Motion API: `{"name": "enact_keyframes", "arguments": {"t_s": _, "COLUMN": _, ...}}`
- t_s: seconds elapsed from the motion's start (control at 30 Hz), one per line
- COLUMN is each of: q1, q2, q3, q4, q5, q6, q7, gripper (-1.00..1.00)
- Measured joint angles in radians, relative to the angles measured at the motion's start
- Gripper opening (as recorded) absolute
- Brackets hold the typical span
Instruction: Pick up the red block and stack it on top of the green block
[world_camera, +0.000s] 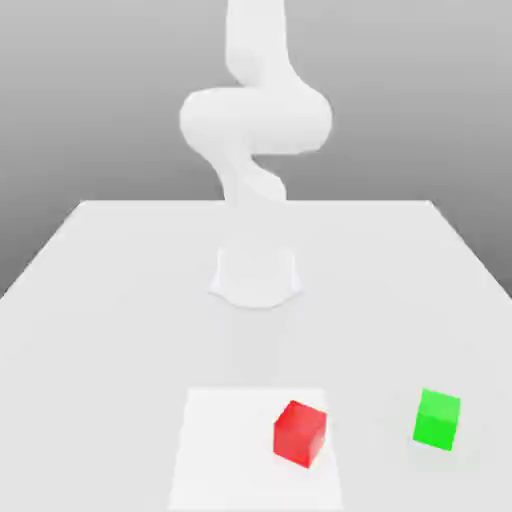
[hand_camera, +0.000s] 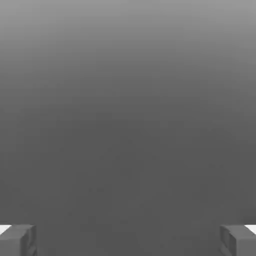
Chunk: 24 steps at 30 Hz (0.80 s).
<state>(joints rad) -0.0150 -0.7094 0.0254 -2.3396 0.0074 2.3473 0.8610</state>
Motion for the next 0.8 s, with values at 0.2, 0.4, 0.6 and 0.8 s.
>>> {"name": "enact_keyframes", "arguments": {"t_s": 0.2, "q1": -0.033, "q2": 0.223, "q3": 0.065, "q4": -0.098, "q5": 0.009, "q6": 0.117, "q7": 0.157, "gripper": 0.00}}
{"name": "enact_keyframes", "arguments": {"t_s": 0.4, "q1": -0.057, "q2": 0.440, "q3": 0.125, "q4": -0.192, "q5": 0.000, "q6": 0.230, "q7": 0.323, "gripper": 0.00}}
{"name": "enact_keyframes", "arguments": {"t_s": 0.6, "q1": -0.057, "q2": 0.659, "q3": 0.160, "q4": -0.287, "q5": -0.029, "q6": 0.343, "q7": 0.502, "gripper": 0.00}}
{"name": "enact_keyframes", "arguments": {"t_s": 0.8, "q1": -0.022, "q2": 0.878, "q3": 0.128, "q4": -0.325, "q5": -0.091, "q6": 0.487, "q7": 0.638, "gripper": 0.00}}
